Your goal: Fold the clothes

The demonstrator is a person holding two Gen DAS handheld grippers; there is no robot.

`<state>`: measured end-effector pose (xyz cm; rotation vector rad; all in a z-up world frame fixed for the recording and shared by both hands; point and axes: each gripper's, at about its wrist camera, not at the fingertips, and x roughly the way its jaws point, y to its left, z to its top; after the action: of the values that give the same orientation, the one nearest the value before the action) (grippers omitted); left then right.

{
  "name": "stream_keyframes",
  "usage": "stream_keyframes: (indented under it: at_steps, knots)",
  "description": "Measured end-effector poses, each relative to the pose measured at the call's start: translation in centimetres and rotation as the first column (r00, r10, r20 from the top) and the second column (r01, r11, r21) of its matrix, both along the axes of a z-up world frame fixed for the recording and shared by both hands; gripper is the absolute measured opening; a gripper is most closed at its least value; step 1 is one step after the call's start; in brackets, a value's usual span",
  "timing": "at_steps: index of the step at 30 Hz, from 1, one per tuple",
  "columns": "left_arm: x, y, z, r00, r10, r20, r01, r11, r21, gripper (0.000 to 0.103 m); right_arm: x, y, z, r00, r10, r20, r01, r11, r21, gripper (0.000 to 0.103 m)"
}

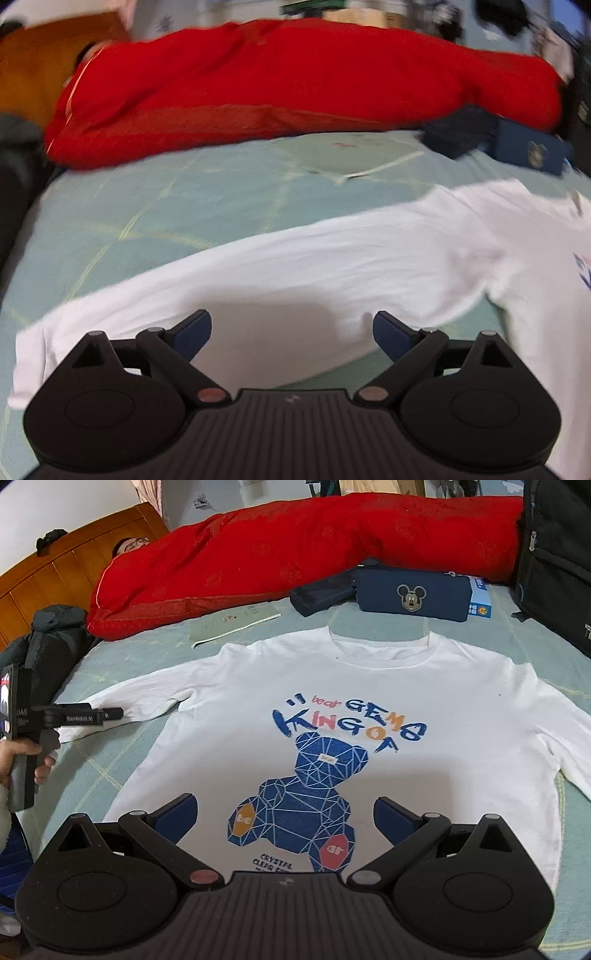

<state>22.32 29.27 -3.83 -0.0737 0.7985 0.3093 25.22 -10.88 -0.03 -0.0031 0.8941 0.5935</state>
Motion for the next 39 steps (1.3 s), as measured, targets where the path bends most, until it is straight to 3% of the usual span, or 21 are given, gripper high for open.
stream_keyframes:
  at_steps: [4,8,17,20,24,27,30,34,37,39]
  knots:
    - [0.2,2.9,-1.8,0.993,0.096,-0.069,-0.098,0.995,-0.031,0.097,-0.3,0.3,0.2,1.000,0.009,0.003,-0.008,1.000,-0.014,0.103]
    - [-0.9,3.4,-1.0,0.987,0.148,-0.065,-0.152,0.987,-0.058,0.095,-0.3,-0.2,0.4,1.000,-0.009,0.008,0.009,1.000,-0.018,0.103]
    - [-2.2,-3.7,3.6,0.998,-0.059,0.020,0.059,0.998,-0.021,0.095,-1.0,-1.2,1.1,1.000,-0.024,0.014,0.024,1.000,-0.001,0.103]
    - [-2.2,-7.4,4.8,0.987,-0.153,0.043,0.154,0.988,-0.019,0.095,-1.4,-1.5,1.4,1.000,-0.023,0.021,0.023,1.000,0.006,0.103]
    - [-2.6,-12.8,6.2,0.951,-0.298,0.087,0.303,0.952,-0.046,0.095,-1.7,-2.0,1.7,0.999,-0.034,0.025,0.034,0.999,0.013,0.103]
    - [-3.1,-16.7,6.1,0.912,-0.397,0.108,0.404,0.913,-0.051,0.096,-1.8,-2.6,1.4,0.999,-0.045,0.019,0.045,0.999,0.010,0.103]
    - [-3.4,-20.1,4.1,0.874,-0.476,0.098,0.482,0.875,-0.049,0.096,-1.8,-3.4,0.7,0.998,-0.062,0.009,0.063,0.998,-0.011,0.103]
    - [-3.9,-21.9,0.4,0.868,-0.495,0.043,0.497,0.863,-0.096,0.096,-2.2,-5.0,-1.0,0.996,-0.088,-0.006,0.088,0.995,-0.048,0.103]
    - [-4.4,-21.5,-1.8,0.885,-0.466,0.004,0.462,0.877,-0.135,0.096,-2.5,-6.1,-2.5,0.994,-0.105,-0.022,0.103,0.992,-0.078,0.103]
    - [-5.4,-21.2,-1.9,0.892,-0.451,0.011,0.449,0.885,-0.121,0.096,-2.9,-6.5,-3.8,0.994,-0.103,-0.035,0.099,0.989,-0.108,0.103]
